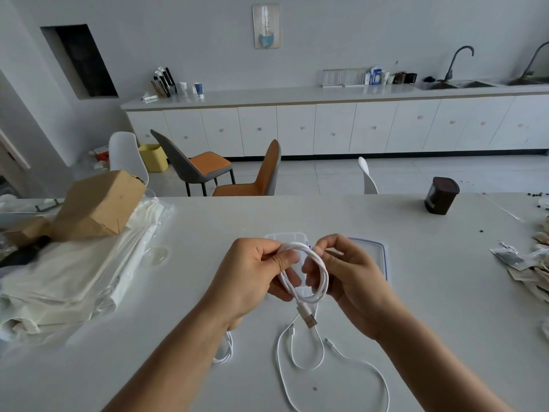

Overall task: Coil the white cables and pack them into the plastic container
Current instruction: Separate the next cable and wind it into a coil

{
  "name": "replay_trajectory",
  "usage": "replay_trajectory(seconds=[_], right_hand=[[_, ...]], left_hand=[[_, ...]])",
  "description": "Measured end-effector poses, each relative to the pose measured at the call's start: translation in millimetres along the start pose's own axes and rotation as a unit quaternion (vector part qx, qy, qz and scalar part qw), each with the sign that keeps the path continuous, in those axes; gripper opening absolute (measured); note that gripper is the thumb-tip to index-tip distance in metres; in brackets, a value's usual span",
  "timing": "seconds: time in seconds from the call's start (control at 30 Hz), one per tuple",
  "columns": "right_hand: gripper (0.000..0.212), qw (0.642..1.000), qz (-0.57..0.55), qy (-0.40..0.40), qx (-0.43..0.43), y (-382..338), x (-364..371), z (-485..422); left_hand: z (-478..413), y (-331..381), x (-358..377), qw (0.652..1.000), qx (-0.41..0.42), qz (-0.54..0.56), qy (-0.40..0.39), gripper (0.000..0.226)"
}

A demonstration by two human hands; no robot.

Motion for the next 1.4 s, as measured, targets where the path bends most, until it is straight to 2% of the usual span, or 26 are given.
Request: replay_trajectory(seconds=[0.07, 0.27, 0.47, 0.6, 0.83, 1.1, 1.17, 1.27, 1.33, 1.4], right_hand=[[0.02, 1.0, -0.004, -0.018, 0.01, 10, 9, 2], [0.034, 0.998, -0.02, -0.053, 0.038, 32, 18, 6], [0.013, 0.989, -0.107, -0.093, 0.047, 35, 23, 12], [0.015, 0.984, -0.13, -0.107, 0.058, 36, 27, 13], [0.008, 0.976, -0.131, -0.156, 0.073, 32, 26, 15], [0.042, 0.973, -0.157, -0.161, 0.058, 33, 23, 19], [0.038, 0.984, -0.088, -0.149, 0.044, 29, 17, 19], [0.019, 0.988, -0.023, -0.142, 0.049, 28, 11, 17], [0.017, 0.983, -0.058, -0.163, 0.06, 29, 12, 17], [0.024, 0.973, -0.125, -0.186, 0.059, 31, 15, 18]], left_hand=[[-1, 3, -1, 1.0, 0.01, -0.009, 0.016, 0.018], [1, 11, -2, 0.975, 0.074, -0.202, 0.056, 0.032], [5, 9, 4, 0.959, 0.089, -0.264, 0.052, 0.038], [3, 5, 2, 0.967, 0.067, -0.239, 0.047, 0.034], [3, -4, 3, 0.991, 0.015, -0.13, 0.023, 0.02], [0, 4, 1, 0.985, 0.037, -0.167, 0.033, 0.025], [0, 2, 0, 0.985, 0.033, -0.168, 0.032, 0.027], [1, -4, 4, 0.989, 0.016, -0.146, 0.018, 0.023], [0, -6, 7, 0.993, 0.013, -0.12, 0.017, 0.022], [-2, -8, 7, 0.994, 0.015, -0.108, 0.024, 0.026]])
Point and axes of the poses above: each hand's wrist, its own z-axis away from the middle knuckle, its own x-axis out of the palm, y = z × x, the point moved 10 cm from there along -z, towards the middle knuckle, and after that the axes turned 15 degrees about z, right-handed, at the moved point
